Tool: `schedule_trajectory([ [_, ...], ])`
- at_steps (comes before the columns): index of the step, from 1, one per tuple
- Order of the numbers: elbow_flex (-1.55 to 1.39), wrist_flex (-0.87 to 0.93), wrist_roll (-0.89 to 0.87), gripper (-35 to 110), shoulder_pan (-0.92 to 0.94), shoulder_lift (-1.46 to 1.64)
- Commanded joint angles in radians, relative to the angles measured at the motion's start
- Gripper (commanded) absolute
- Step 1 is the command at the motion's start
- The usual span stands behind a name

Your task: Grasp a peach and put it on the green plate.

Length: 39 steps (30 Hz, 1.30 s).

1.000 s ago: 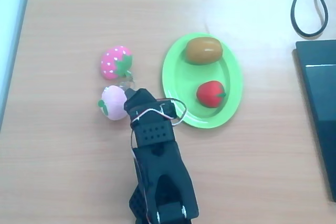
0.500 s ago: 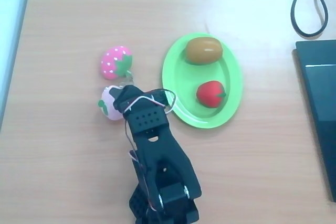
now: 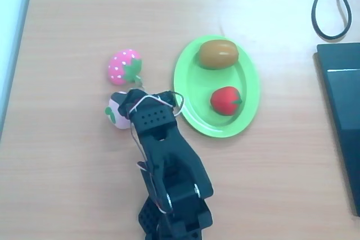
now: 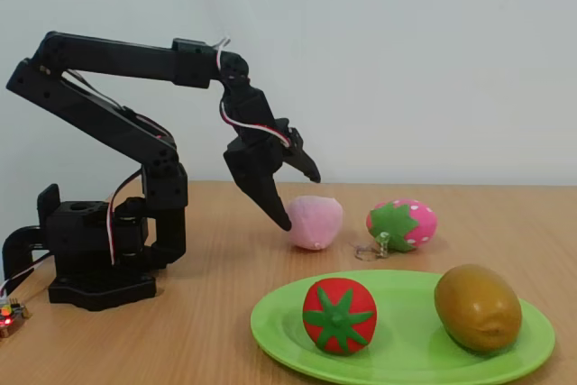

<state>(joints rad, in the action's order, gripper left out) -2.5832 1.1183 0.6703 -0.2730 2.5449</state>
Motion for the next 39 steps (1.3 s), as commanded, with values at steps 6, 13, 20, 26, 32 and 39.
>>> schedule_trajectory([
  [6,-0.041,-0.086,0.011,48,-0.023,-0.063],
  [13,-0.071,-0.158,0.002,47,-0.040,-0.123],
  [20,-0.077,-0.209,-0.014,47,-0.040,-0.181],
  [26,-0.072,-0.268,-0.032,45,-0.038,-0.258],
  [32,-0.038,-0.324,-0.046,41,-0.034,-0.360],
  [39,0.017,-0.341,-0.094,27,-0.046,-0.425],
])
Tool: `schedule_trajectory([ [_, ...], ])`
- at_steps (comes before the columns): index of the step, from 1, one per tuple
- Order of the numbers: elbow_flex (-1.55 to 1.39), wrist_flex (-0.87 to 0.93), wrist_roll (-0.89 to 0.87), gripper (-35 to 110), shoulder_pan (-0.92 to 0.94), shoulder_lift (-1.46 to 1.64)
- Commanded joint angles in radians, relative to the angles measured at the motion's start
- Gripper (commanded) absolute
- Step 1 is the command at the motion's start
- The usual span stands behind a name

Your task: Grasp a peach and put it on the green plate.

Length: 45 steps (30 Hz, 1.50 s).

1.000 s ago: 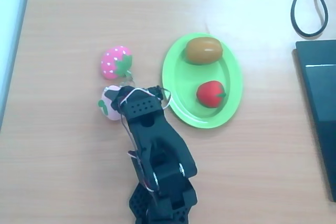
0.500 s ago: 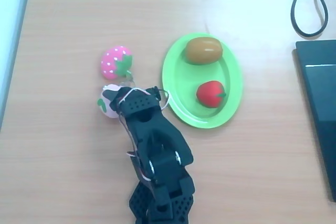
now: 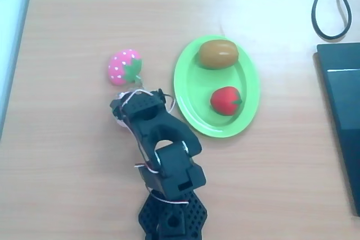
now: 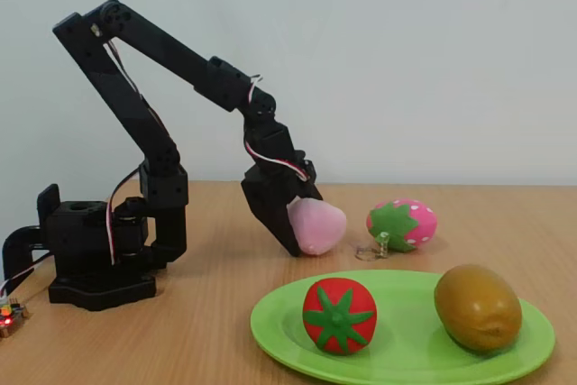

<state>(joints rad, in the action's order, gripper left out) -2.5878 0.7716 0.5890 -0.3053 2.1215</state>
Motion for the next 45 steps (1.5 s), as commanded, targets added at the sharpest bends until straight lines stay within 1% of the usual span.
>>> schedule_trajectory([
  [1,0.026,0.006,-0.020,26,-0.015,-0.002],
  [14,0.031,0.008,-0.031,25,0.000,0.031],
  [26,0.000,0.011,-0.031,24,0.069,0.199],
  [31,0.009,0.011,-0.031,25,0.149,0.249],
  [37,0.032,0.009,-0.040,25,0.288,0.241],
  [45,0.130,0.008,-0.186,25,0.446,0.164],
])
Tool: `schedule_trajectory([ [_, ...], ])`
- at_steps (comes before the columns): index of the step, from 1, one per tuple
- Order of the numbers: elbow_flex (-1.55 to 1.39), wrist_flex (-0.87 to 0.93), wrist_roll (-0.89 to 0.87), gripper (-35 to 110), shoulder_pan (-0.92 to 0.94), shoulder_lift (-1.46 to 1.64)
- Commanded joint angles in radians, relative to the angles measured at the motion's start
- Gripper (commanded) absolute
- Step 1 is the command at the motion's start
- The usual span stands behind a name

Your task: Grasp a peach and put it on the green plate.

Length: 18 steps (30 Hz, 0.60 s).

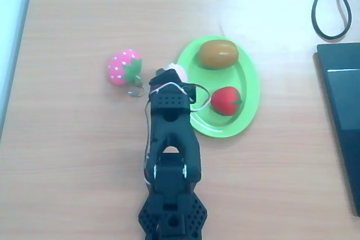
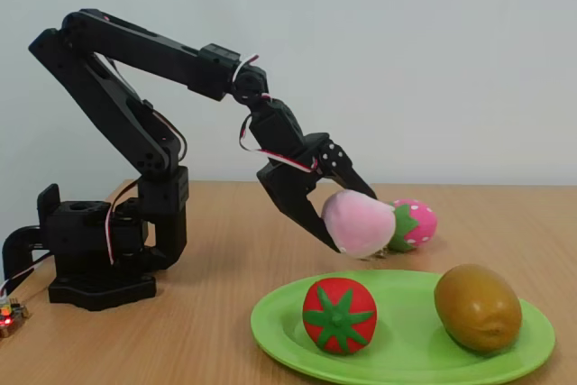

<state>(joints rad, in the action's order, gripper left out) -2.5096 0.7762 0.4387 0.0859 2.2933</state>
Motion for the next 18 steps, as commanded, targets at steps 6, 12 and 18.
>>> schedule_trajectory([
  [6,0.117,0.002,-0.109,25,0.135,-0.078],
  [12,0.186,0.002,-0.170,25,0.178,-0.167],
  [18,0.255,0.002,-0.256,25,0.219,-0.273],
])
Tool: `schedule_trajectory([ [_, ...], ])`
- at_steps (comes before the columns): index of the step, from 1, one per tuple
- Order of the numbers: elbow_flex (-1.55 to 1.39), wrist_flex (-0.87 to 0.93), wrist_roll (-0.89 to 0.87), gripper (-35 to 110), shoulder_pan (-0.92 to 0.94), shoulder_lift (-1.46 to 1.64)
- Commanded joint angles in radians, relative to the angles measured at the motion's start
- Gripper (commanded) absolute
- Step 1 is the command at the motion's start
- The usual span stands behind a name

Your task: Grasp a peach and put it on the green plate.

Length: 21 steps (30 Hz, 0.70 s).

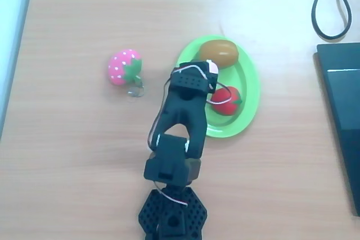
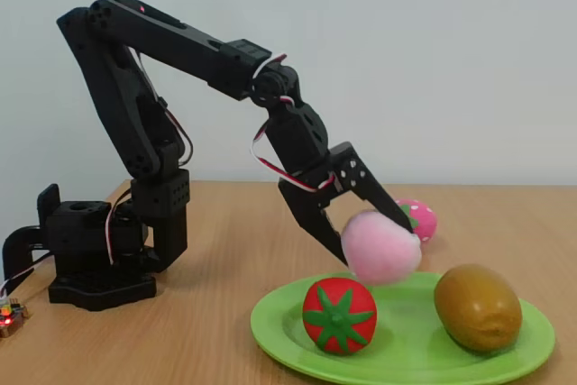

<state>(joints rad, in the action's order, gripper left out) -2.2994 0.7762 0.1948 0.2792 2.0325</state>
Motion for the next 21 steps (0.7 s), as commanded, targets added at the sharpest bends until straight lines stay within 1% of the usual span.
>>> schedule_trajectory([
  [1,0.054,0.000,-0.020,26,0.032,-0.031],
  [9,0.129,-0.044,-0.084,26,0.080,-0.173],
  [21,0.152,-0.077,-0.124,31,0.077,-0.238],
])
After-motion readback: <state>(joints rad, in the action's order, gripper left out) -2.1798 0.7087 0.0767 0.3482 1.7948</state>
